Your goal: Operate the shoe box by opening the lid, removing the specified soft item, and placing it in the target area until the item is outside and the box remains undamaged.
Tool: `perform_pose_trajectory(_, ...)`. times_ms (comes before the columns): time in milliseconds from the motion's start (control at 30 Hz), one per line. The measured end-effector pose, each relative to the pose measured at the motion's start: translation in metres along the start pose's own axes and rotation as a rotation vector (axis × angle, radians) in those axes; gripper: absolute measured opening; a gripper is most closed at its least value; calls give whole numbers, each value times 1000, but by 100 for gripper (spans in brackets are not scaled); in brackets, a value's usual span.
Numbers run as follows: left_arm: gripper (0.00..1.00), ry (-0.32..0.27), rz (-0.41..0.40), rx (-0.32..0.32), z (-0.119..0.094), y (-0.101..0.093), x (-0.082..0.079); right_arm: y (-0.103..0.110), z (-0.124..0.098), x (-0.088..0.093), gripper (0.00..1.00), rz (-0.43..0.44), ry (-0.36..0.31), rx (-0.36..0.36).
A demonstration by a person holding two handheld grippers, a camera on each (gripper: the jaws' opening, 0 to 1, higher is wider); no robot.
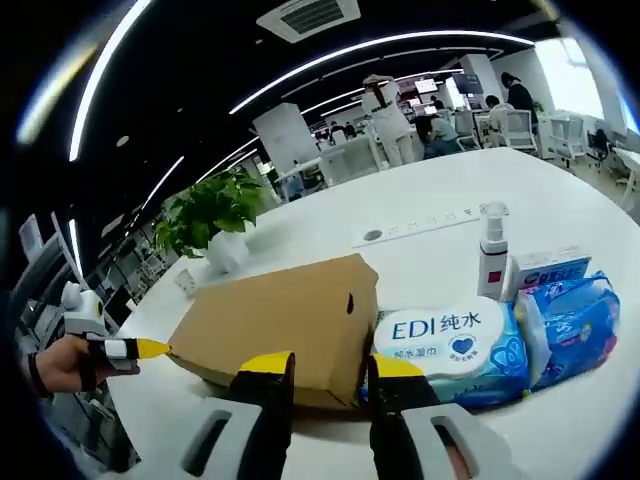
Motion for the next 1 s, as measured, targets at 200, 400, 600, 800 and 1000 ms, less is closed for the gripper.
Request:
perform_pose_trajectory(200, 52, -33, -2, 2, -15, -11, 16, -35, -53, 19, 35, 32, -14, 80)
perform_pose_trajectory(400, 53, -60, -5, -9, -29, -14, 22, -58, -97, 31, 45, 56, -21, 162)
perform_pose_trajectory(600, 59, -83, -37, 12, -38, -18, 22, -64, -123, 22, 52, -37, -29, 197)
perform_pose_trajectory(800, 59, -102, 19, 40, -46, -42, 24, -67, -127, 5, 57, -104, -44, 183)
perform_pose_trajectory(1000, 61, -114, 21, 35, -55, -66, 38, -78, -132, -2, 60, -162, -47, 145)
Point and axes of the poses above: the point that each gripper's makers call its tool centre point, and the gripper's own axes: z roughly forward along the fingers, y roughly to its left, x roughly out of its underside, the point moved 10 cm from there along -z, roughly backward along the fingers, and after that the axes turned 2 degrees about z, right-handed, at the moved point
